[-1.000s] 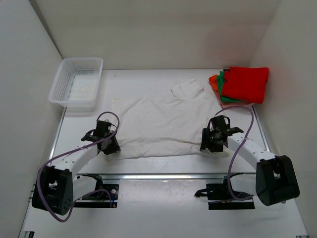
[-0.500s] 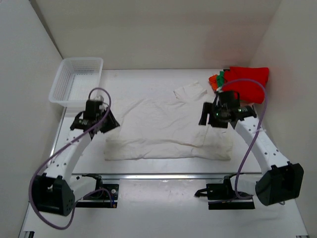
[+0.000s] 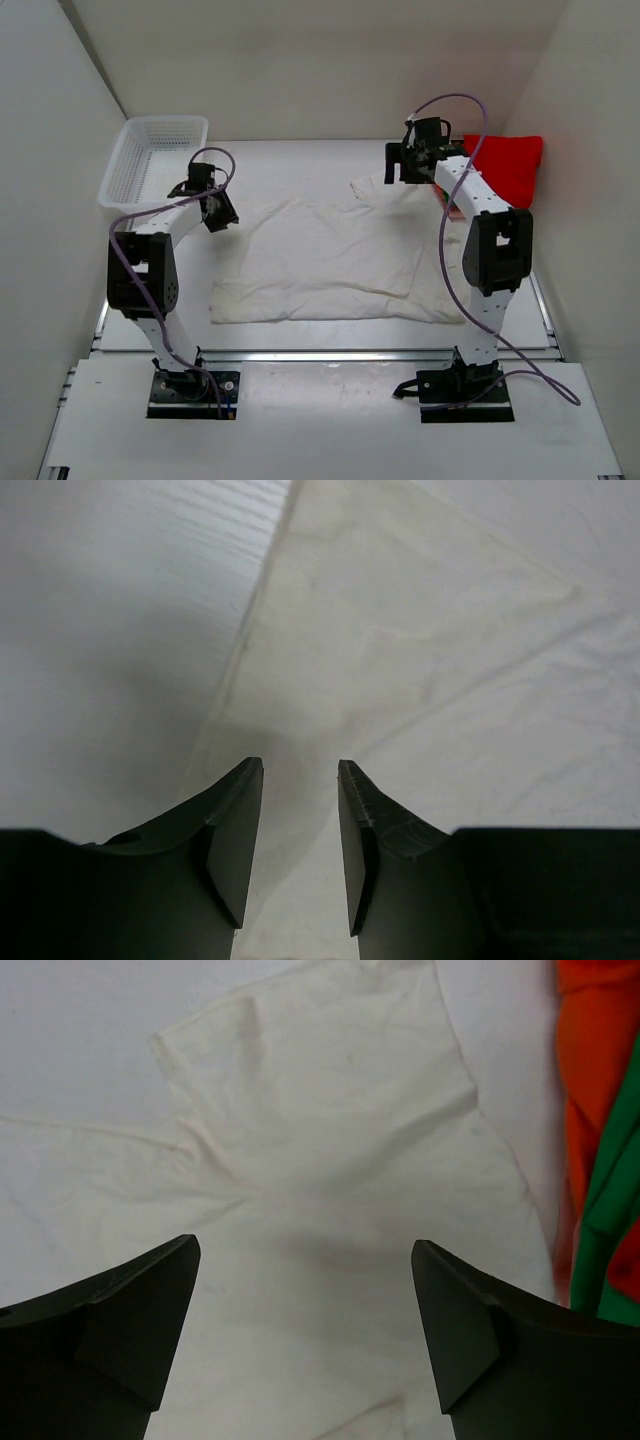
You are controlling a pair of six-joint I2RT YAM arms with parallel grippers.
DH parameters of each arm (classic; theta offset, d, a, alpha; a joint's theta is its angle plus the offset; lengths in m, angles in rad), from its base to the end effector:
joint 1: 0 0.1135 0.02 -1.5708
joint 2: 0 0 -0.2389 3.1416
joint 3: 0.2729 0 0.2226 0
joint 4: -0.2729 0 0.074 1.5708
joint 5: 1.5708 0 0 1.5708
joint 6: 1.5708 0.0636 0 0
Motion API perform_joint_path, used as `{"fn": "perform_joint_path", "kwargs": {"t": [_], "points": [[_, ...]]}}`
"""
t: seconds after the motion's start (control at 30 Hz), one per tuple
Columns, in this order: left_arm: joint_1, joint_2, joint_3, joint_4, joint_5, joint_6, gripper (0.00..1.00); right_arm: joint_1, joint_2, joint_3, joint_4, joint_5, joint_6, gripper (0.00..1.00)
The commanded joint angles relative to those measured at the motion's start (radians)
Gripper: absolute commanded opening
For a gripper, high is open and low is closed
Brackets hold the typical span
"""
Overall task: Fold and stack the t-shirts
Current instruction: Grap the side of the flattened tshirt furthest away from the robot with both arms
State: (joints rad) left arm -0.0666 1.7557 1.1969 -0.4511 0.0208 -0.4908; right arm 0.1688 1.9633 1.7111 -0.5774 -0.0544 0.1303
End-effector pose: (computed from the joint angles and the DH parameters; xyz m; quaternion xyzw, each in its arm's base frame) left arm 0.3498 -0.0247 0.1690 -0.1995 0.9400 -0.0858 0.2633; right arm 0.4201 0.0751 0.2374 -0.0278 0.9314 0.0790 0.3542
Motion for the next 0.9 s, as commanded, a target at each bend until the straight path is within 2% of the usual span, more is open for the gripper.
{"fn": "perform_joint_path", "kwargs": {"t": [0.0, 0.13, 0.27, 0.37, 0.63, 0.7, 0.8, 0.87], "points": [[0.022, 0.051, 0.116, 0.095, -0.056, 0.032, 0.48, -0.015, 0.099, 0.151, 0.096, 0.018, -0.061, 0.85], [0.016, 0.146, 0.223, 0.094, -0.093, 0.050, 0.49, -0.026, 0.247, 0.350, 0.055, 0.033, -0.095, 0.92], [0.007, 0.252, 0.296, 0.092, -0.111, 0.064, 0.53, -0.054, 0.403, 0.556, -0.007, 0.016, -0.078, 0.93], [0.011, 0.315, 0.346, 0.075, -0.128, 0.063, 0.56, -0.058, 0.473, 0.611, -0.013, 0.010, -0.087, 0.93], [0.017, 0.444, 0.487, -0.018, -0.127, 0.081, 0.58, -0.092, 0.548, 0.610, 0.051, -0.028, -0.061, 0.93], [0.014, 0.456, 0.510, -0.034, -0.133, 0.089, 0.53, -0.095, 0.575, 0.630, 0.054, -0.044, -0.054, 0.93], [0.014, 0.461, 0.504, -0.043, -0.124, 0.089, 0.36, -0.098, 0.615, 0.680, 0.045, -0.074, -0.043, 0.93], [0.022, 0.461, 0.507, -0.044, -0.114, 0.092, 0.17, -0.098, 0.655, 0.716, 0.042, -0.093, -0.040, 0.93]]}}
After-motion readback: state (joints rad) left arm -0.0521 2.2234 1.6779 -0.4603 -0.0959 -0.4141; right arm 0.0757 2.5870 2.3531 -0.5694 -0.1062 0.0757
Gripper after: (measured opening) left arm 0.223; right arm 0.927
